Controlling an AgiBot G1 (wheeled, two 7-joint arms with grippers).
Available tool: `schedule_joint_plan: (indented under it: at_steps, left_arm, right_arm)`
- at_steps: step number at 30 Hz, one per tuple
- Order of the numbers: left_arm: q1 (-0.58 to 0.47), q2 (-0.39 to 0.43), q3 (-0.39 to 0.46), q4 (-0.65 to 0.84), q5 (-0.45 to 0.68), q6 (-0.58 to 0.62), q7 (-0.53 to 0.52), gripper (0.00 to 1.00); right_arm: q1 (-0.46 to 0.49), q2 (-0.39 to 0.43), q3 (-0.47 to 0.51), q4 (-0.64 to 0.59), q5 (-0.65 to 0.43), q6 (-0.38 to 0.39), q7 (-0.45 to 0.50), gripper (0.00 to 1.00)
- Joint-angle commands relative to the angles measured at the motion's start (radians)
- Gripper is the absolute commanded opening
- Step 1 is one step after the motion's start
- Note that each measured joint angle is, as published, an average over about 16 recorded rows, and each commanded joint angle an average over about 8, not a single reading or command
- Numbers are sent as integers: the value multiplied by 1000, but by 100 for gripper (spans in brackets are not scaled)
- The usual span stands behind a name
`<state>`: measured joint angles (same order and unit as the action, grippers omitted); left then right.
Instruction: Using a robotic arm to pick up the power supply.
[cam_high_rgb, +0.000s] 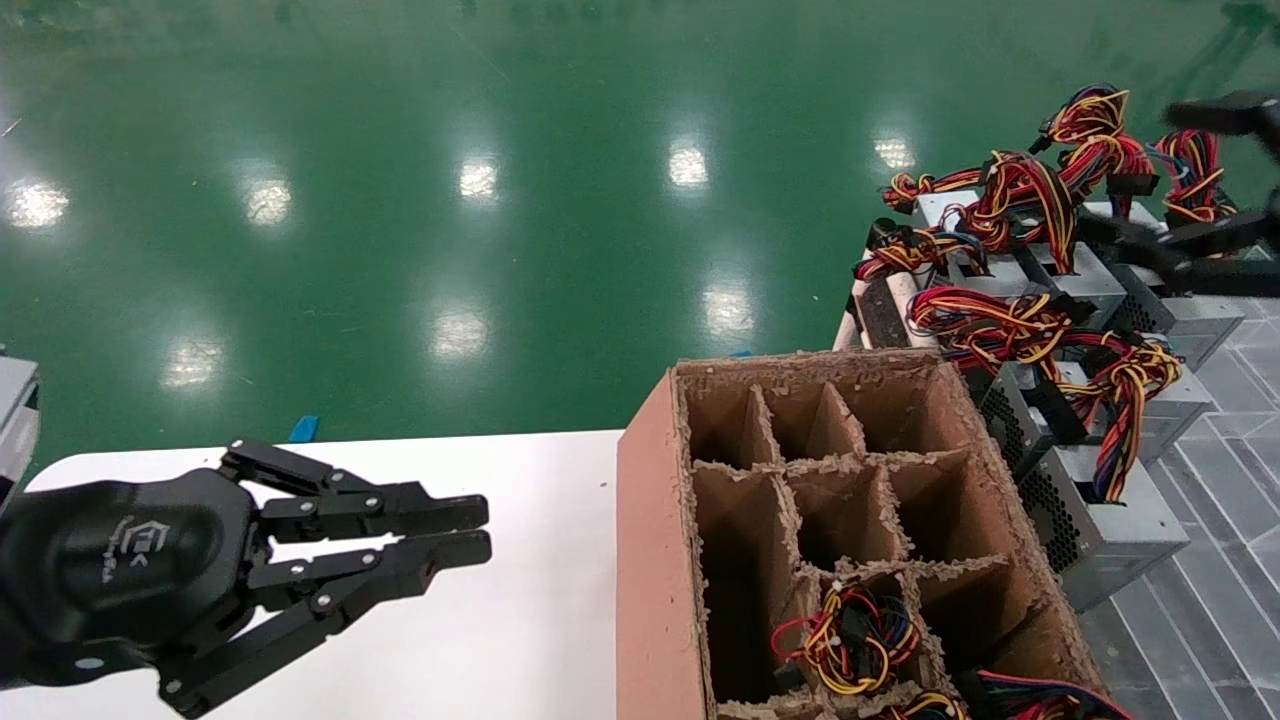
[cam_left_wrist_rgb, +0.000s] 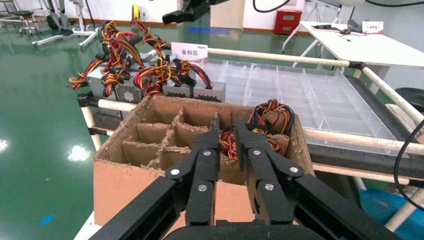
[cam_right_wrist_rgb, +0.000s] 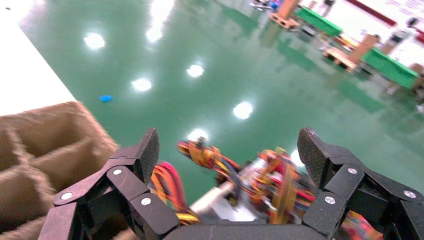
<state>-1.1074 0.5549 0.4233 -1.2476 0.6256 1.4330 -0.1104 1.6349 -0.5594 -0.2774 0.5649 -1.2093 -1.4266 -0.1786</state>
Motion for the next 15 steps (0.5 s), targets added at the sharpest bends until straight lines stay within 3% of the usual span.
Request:
schedule_joint_plan:
  at_steps: [1, 15]
  left_arm:
    - [0, 0, 0, 0, 0, 0, 0, 100]
    - [0, 0, 0, 0, 0, 0, 0, 100]
  right_arm:
    - [-32, -3, 0, 41, 27, -4, 21, 100]
    - [-252, -23, -1, 324, 215, -31, 165, 100]
